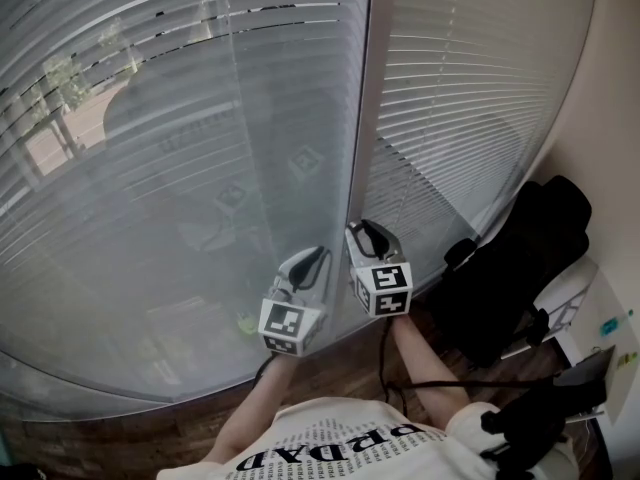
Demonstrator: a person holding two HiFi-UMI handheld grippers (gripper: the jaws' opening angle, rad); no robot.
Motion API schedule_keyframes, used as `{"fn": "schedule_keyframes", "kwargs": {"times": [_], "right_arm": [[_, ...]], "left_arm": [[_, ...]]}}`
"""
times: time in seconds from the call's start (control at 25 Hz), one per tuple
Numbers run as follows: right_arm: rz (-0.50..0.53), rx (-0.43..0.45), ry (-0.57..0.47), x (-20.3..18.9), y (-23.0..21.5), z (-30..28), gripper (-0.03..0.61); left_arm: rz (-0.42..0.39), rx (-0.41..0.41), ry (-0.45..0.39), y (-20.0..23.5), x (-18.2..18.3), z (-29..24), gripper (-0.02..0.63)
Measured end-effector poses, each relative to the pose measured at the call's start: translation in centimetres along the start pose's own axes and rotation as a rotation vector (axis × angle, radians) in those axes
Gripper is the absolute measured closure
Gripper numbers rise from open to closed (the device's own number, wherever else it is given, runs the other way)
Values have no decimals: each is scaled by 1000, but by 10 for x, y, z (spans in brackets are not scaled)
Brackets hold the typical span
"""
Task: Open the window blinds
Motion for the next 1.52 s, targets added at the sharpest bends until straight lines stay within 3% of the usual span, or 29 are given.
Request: {"fn": "schedule_keyframes", "kwargs": {"times": [0.2, 0.56, 0.72, 1.16, 1.52], "right_arm": [[123, -6, 20, 3, 2, 2, 443], [491, -21, 48, 11, 14, 5, 442], [604, -41, 53, 8, 16, 3, 443], [559, -21, 46, 7, 13, 2, 445], [421, -8, 37, 7, 10, 3, 445]], "left_arm": [[1, -4, -3, 1, 0, -1, 584], [0, -14, -6, -1, 1, -3, 586], [1, -17, -5, -2, 1, -3, 586], [2, -11, 5, 0, -1, 0, 588], [1, -8, 5, 0, 0, 1, 588]]}}
Point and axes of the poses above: the fingertips, and each gripper's own axes: z backward along the fingers, y to its left, x out of its top, the point moved 6 cm from there along z, backward along the fingers, and after that the axes turned 1 degree about y, right-handed, at the moved point
